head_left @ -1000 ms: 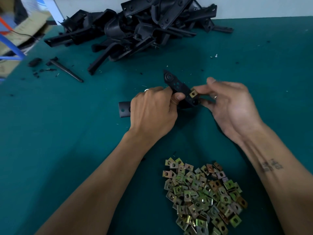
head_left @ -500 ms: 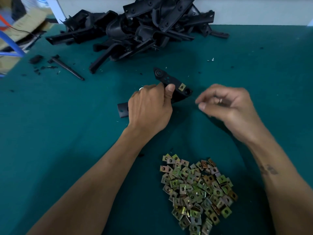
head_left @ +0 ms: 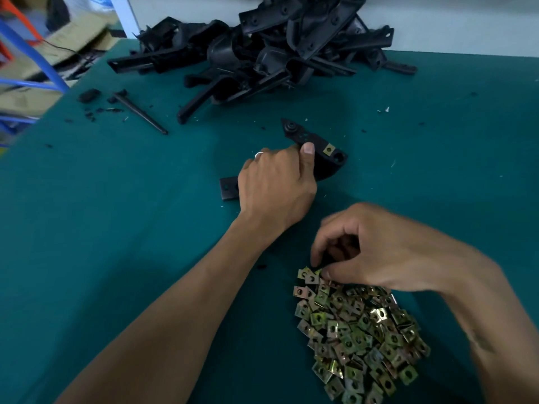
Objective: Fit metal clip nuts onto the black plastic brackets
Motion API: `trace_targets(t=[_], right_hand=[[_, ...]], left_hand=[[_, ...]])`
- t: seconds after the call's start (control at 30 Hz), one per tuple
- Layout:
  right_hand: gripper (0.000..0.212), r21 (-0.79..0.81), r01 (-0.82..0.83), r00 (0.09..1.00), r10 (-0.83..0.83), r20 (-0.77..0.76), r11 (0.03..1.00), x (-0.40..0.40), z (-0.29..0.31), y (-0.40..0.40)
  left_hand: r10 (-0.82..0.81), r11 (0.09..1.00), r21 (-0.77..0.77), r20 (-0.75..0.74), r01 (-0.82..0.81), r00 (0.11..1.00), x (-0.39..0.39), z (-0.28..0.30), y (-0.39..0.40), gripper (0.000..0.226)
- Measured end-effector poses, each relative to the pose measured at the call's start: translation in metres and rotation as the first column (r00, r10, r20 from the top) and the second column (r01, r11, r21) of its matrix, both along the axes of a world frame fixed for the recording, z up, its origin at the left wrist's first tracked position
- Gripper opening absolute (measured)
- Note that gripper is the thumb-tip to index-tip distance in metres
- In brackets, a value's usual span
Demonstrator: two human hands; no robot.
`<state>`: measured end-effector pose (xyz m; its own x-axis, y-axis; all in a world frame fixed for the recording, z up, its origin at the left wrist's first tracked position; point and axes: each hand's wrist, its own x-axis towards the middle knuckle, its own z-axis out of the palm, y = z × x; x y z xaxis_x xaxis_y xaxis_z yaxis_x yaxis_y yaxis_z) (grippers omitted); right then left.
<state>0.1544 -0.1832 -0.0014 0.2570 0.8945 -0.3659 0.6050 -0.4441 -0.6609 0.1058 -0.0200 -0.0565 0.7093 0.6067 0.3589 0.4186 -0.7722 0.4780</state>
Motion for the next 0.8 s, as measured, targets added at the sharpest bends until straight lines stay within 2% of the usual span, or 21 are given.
trace_targets(t=[0.27,0.47,0.7,0.8], right_hand=[[0.010,-0.086,-0.029,0.998,0.034,0.055,0.996,-0.009,0.000,-0.001],[0.010,-0.099,-0.046,0.996,0.038,-0.082,0.994,-0.009,0.002,-0.001],[0.008,0.079,0.052,0.998,-0.048,-0.049,0.996,0.008,-0.003,-0.002],[0.014,0.250,0.127,0.975,-0.073,-0.212,0.960,0.020,-0.007,-0.005]], left_hand=[[-0.011,1.000,-0.011,0.002,0.011,1.000,-0.001,0.000,0.001,0.051],[-0.017,1.000,0.007,0.016,0.017,1.000,-0.001,-0.001,0.001,0.052],[-0.110,0.992,0.069,0.067,0.105,0.992,-0.004,0.002,-0.001,0.049],[-0.198,0.976,0.109,0.080,0.189,0.977,-0.005,0.002,-0.002,0.046]])
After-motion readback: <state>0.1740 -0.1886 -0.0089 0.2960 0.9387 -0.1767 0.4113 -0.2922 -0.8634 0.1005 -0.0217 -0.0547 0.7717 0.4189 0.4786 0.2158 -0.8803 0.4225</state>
